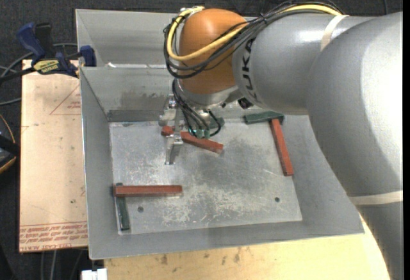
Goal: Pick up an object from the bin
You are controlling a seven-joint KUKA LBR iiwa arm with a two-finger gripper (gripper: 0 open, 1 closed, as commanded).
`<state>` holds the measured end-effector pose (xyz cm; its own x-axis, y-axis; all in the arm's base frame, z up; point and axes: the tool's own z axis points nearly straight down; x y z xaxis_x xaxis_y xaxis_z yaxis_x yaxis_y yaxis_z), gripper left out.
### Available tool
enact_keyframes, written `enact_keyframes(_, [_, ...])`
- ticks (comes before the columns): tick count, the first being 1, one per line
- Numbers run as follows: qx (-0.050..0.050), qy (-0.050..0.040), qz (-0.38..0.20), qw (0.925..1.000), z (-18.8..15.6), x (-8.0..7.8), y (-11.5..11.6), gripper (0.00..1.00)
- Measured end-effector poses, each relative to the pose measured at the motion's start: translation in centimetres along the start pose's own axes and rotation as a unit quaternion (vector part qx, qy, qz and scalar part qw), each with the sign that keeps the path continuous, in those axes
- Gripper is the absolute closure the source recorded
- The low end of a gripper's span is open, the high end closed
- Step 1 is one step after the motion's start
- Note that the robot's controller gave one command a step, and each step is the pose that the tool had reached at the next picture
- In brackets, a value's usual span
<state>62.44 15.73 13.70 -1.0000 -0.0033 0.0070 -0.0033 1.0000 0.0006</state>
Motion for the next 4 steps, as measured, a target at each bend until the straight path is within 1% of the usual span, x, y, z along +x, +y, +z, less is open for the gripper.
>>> enact_keyframes(1, [-0.001,-0.0039,0.001,1.0,-0.5,-0.2,-0.1,0.0])
enact_keyframes(2, [-0.001,-0.0059,0.044,0.999,5.6,-1.5,-6.2,0.0])
enact_keyframes(3, [-0.001,-0.0084,0.057,0.9984,5.7,-1.7,-6.6,0.0])
enact_keyframes(4, [-0.001,-0.0048,0.079,0.9969,3.7,-0.7,-4.6,0.0])
